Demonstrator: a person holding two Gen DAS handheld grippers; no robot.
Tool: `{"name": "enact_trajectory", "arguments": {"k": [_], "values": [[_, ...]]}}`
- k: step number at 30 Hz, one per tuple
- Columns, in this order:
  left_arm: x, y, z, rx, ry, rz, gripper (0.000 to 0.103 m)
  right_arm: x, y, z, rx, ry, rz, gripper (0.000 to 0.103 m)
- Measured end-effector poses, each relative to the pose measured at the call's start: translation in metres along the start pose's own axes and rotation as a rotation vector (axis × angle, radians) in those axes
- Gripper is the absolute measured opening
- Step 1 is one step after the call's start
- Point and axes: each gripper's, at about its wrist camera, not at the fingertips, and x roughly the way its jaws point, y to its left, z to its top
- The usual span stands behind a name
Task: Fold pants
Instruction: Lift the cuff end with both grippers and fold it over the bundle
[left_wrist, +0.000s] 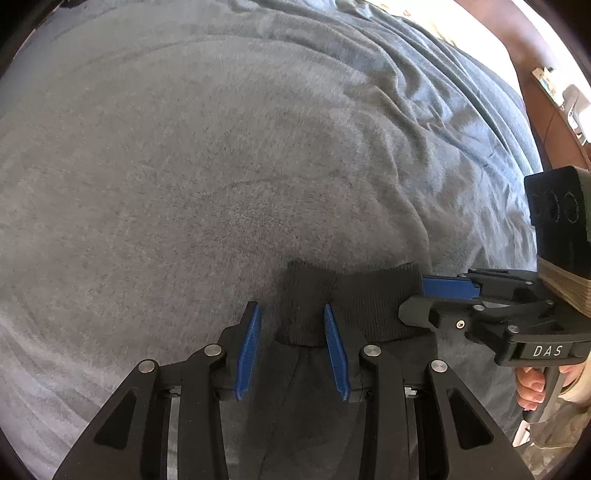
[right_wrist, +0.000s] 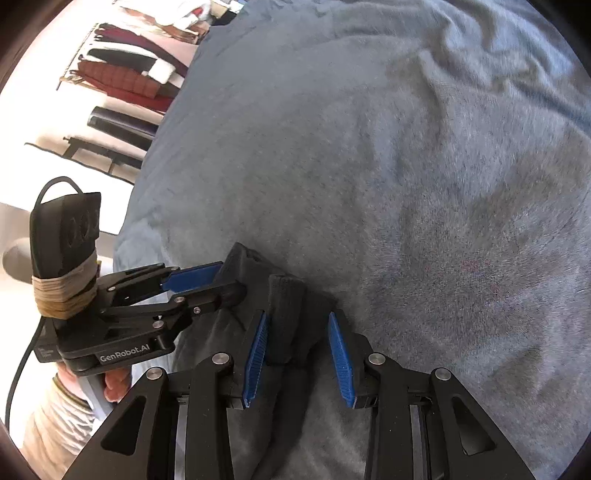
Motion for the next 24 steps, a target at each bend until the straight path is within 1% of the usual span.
{"name": "enact_trajectory", "arguments": {"k": [5,8,12,16,18,20,22,24], "values": [[0.009,0.008,0.005,-0.041,0.018,-0.053,0.034,0.010,-0.007,0.002,0.025,0.016,0.013,0.035],[0.013,0.009,0.008,-0.053,0.028,-0.089,0.029,0.014,-0.009,0.003,0.030,0.023,0.013,0.035],[0.020,0.007,0.012,-0.056,0.054,-0.088,0.029,0.016,-0.015,0.001,0.034,0.028,0.021,0.035],[0.027,0.014,0.014,-0.099,0.065,-0.106,0.031,0.022,-0.019,0.003,0.047,0.039,0.032,0.035],[0.028,0.014,0.013,-0.116,0.056,-0.102,0.031,0.024,-0.018,0.004,0.041,0.039,0.026,0.035],[0.022,0.013,0.011,-0.112,0.042,-0.097,0.024,0.024,-0.014,0.004,0.020,0.036,0.021,0.034],[0.013,0.012,0.007,-0.099,0.022,-0.075,0.016,0.022,-0.010,0.005,0.000,0.030,0.027,0.026],[0.002,0.007,0.005,-0.076,-0.005,-0.050,0.014,0.017,-0.003,0.006,-0.014,0.019,0.029,0.021]]}}
